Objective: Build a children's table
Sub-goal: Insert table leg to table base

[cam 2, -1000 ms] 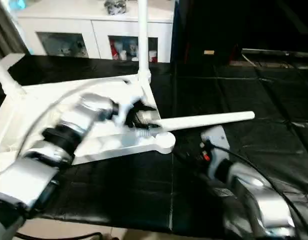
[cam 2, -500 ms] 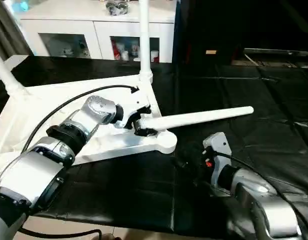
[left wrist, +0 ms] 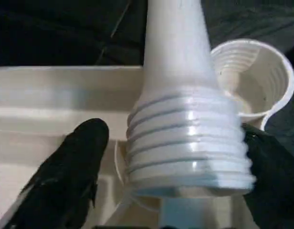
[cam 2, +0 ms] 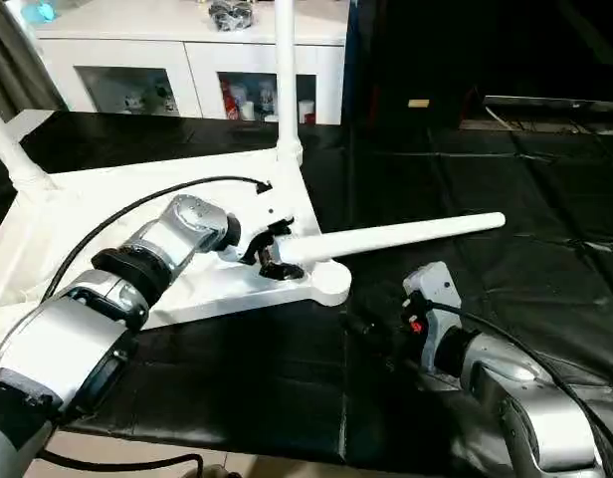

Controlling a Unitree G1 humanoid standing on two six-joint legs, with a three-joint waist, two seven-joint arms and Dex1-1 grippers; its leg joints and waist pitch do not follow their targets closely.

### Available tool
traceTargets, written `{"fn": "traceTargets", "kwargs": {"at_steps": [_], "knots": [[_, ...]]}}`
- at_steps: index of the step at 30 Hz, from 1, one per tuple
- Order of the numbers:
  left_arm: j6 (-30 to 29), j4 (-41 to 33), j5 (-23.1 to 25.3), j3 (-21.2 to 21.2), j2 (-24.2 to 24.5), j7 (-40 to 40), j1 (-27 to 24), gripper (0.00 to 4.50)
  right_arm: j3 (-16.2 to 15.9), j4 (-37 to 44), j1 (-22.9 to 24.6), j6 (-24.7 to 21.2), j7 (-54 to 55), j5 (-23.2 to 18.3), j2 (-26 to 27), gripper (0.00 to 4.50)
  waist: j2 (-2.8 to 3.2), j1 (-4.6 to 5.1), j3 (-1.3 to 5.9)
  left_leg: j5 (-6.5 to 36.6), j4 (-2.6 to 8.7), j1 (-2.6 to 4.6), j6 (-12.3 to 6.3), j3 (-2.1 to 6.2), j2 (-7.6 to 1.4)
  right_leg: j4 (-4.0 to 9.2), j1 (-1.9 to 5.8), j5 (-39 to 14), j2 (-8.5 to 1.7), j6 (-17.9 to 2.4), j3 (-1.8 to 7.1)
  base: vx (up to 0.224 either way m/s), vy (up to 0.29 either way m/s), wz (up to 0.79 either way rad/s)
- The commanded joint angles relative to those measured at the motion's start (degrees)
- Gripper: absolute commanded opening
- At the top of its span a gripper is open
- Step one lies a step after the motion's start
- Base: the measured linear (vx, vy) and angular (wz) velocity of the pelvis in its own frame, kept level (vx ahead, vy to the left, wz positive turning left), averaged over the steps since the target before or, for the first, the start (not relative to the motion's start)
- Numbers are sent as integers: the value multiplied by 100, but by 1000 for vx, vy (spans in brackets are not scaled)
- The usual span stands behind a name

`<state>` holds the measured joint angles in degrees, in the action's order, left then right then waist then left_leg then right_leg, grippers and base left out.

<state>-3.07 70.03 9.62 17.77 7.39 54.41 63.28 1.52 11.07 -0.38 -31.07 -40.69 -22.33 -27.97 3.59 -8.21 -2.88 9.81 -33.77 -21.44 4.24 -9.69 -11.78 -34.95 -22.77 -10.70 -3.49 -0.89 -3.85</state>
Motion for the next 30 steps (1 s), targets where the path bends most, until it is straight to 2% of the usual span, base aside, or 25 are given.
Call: {"fn": "traceTargets", "kwargs": {"at_steps": [1, 13, 21, 24, 25, 27, 28, 29, 30], "knots": [[27, 31, -47, -87, -8, 31, 90, 403, -72, 0, -77, -10, -16, 44, -61, 450, -111, -7, 391, 881, 303, 28, -371, 46, -64, 524, 356, -1245, -439, -890, 224, 0, 0, 0], [94, 51, 91, -12, 34, 103, -14, 301, -154, -57, -94, -3, -96, 57, -79, 450, -110, -8, 390, 922, 308, 30, -368, 48, -70, 529, 354, -1265, -440, -894, 226, 0, 0, 0], [117, 73, 188, 33, 53, 28, -34, 289, -115, -113, -156, -64, -75, 11, -53, 450, -115, -5, 388, 895, 314, 25, -373, 53, -70, 531, 352, -1340, -441, -851, 225, 0, 0, 0], [100, 10, 26, -125, 62, 1, -44, 288, 193, -187, -307, -61, 9, -297, 147, 450, -121, -2, 387, 911, 310, 30, -376, 45, -68, 533, 342, -1345, -442, -872, 227, 0, 0, 0], [98, 7, 19, -132, 62, -1, -44, 288, 202, -189, -312, -56, 10, -306, 152, 450, -111, -8, 395, 908, 308, 35, -381, 43, -68, 532, 343, -1326, -448, -892, 228, 0, 0, 0], [51, -46, -122, -292, 59, -39, -62, 288, 368, -229, -403, 19, 59, -460, 274, 450, -102, -5, 404, 842, 309, 30, -376, 53, -81, 503, 343, -1135, -438, -958, 223, 0, 0, 0], [37, -60, -160, -340, 56, -47, -68, 288, 413, -240, -427, 55, 86, -493, 316, 450, -119, -1, 405, 827, 304, 30, -379, 44, -77, 498, 342, -1072, -434, -977, 227, 0, 0, 0], [-4, -104, -274, -487, 53, -118, -98, 288, 426, -314, -501, 241, 248, -339, 364, 450, -129, -16, 410, 769, 302, 22, -365, 49, -77, 470, 345, -991, -450, -1013, 224, 0, 0, 0], [-52, -191, -407, -634, 62, -152, -158, 288, 485, -367, -609, 404, 400, -304, 485, 450, -172, 0, 406, 753, 307, 12, -370, 40, -70, 477, 351, -975, -448, -1018, 222, 0, 0, 0]]}}
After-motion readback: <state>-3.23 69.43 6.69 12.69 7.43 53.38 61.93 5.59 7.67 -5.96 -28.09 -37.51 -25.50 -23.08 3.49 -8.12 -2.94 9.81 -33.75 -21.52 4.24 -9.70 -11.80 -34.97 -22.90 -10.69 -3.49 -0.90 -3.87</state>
